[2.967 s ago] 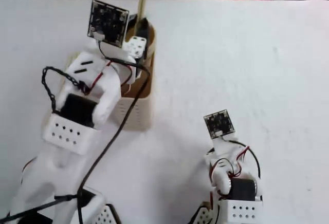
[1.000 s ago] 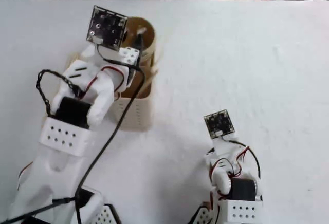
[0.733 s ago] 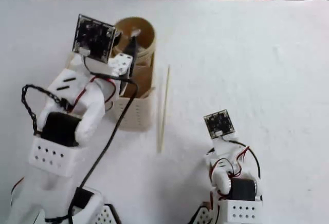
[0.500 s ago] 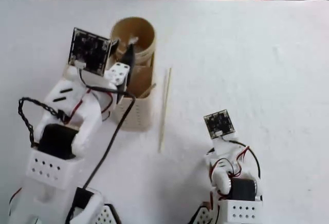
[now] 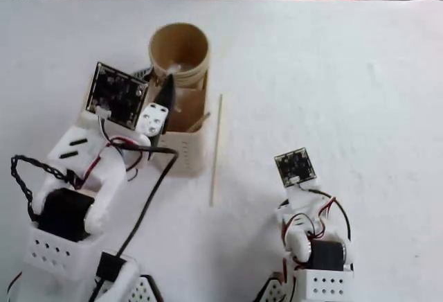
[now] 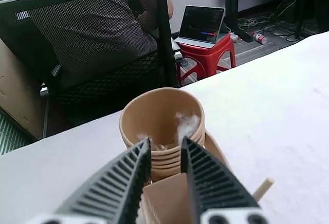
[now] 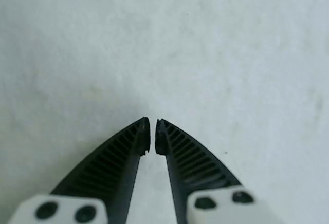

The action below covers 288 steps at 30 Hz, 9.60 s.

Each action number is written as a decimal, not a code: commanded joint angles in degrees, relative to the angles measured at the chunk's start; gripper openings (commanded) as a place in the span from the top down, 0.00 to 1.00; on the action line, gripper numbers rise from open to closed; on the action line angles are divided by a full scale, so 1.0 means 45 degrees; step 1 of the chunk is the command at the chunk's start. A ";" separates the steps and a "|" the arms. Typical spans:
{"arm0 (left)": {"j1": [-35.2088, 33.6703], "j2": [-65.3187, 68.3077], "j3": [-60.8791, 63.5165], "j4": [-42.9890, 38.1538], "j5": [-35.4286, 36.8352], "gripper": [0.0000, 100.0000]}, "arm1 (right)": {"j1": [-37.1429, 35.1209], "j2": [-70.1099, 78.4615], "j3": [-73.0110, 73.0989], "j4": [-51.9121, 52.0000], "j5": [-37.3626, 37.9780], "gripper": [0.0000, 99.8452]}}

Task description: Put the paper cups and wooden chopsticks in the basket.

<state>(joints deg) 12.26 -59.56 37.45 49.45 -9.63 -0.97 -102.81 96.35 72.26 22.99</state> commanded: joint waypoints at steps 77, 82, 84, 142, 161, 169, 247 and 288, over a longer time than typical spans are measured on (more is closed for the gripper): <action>-0.8547 0.9973 0.2325 -0.3263 0.2286 0.89 | -0.7375 1.3685 -0.9729 -0.2491 -0.0664 0.98; -0.8547 0.9973 0.2325 -0.3263 0.2286 0.89 | -0.8508 1.6107 -0.9788 -0.3683 -0.1661 0.86; -0.8547 0.9973 0.2325 -0.3263 0.2286 0.89 | -0.8606 1.6518 -0.9377 -0.4464 -0.2891 0.85; -0.8684 0.9973 0.2364 -0.3516 0.2286 0.89 | -0.9035 1.1380 -0.3106 -1.1067 -0.8713 0.79; -0.8684 0.9973 0.2364 -0.3516 0.2286 0.89 | -0.8860 1.5170 -0.5314 -1.1106 -0.8752 0.79; -0.8684 0.9973 0.2364 -0.3556 0.2305 0.89 | -0.8274 1.8569 -0.7150 -1.0989 -0.8713 0.79; -0.8664 0.9895 0.2344 -0.3516 0.2305 0.89 | -0.2081 2.5758 -1.6664 -0.3702 -0.4767 0.98; -0.8684 0.9973 0.2364 -0.3595 0.2286 0.89 | -0.7844 1.4896 -1.7211 -0.9016 -0.4904 0.98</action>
<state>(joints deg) -26.42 -14.46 48.70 34.24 0.04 -35.87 -39.69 21.27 34.81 0.92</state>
